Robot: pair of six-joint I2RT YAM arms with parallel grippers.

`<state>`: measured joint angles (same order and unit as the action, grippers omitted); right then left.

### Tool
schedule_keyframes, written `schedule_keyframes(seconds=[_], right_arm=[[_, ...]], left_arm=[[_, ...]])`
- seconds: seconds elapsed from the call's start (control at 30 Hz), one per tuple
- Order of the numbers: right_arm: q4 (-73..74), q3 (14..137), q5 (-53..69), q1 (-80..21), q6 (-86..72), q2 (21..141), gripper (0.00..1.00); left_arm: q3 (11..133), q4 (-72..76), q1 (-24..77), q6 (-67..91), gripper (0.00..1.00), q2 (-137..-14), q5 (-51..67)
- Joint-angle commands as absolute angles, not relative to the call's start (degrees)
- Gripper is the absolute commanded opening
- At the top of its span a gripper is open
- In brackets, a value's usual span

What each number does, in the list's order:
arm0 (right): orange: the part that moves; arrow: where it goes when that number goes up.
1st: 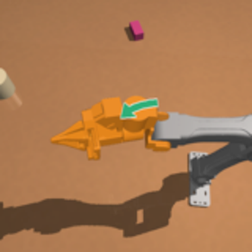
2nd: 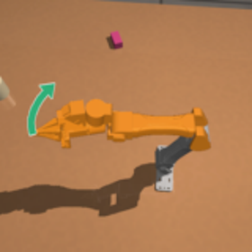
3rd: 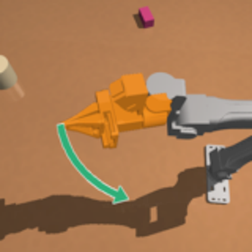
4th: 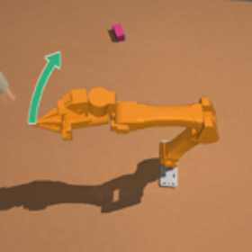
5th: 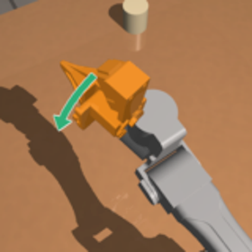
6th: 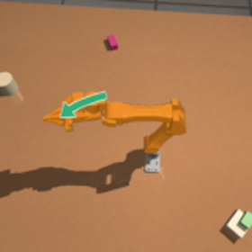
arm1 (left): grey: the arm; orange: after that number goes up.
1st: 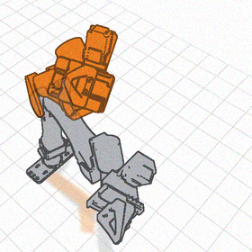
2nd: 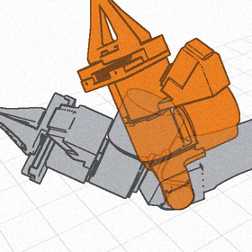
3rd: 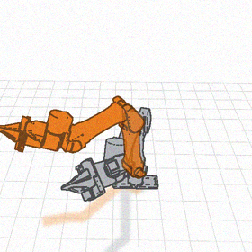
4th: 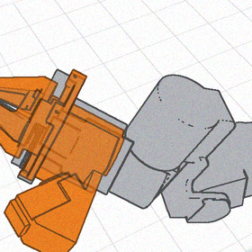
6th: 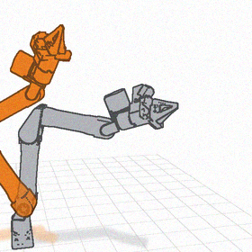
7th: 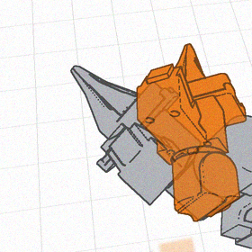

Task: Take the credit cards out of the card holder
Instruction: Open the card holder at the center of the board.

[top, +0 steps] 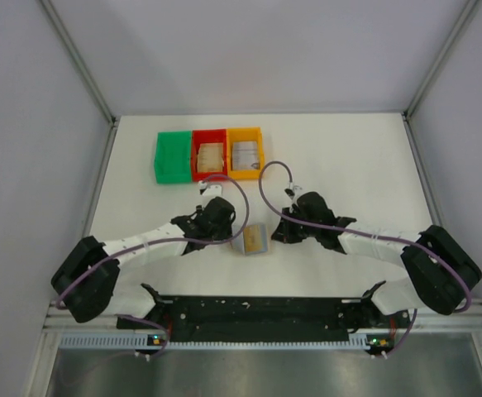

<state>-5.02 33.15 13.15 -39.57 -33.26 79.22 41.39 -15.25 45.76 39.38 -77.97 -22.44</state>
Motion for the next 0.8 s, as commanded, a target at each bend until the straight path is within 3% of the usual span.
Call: schedule_keyframes(seconds=[0.0, 0.2, 0.53, 0.77], right_arm=[[-5.9, 35.3, 11.9, -39.1, -32.1, 80.2, 0.0], [-7.9, 34.0, 11.4, -39.1, -33.0, 81.6, 0.0], [-6.9, 35.2, 11.9, -39.1, -32.4, 81.1, 0.0], [-6.3, 35.6, 11.6, -39.1, -32.1, 81.1, 0.0]], left_arm=[[36.4, -16.7, 44.7, 42.3, 0.53, -75.0, -21.5], [33.2, -15.0, 41.6, 45.0, 0.53, -77.1, -17.4], [37.5, -18.2, 39.9, 46.4, 0.6, -62.0, -12.3], [43.6, -14.2, 40.0, 46.2, 0.59, -58.5, 3.2]])
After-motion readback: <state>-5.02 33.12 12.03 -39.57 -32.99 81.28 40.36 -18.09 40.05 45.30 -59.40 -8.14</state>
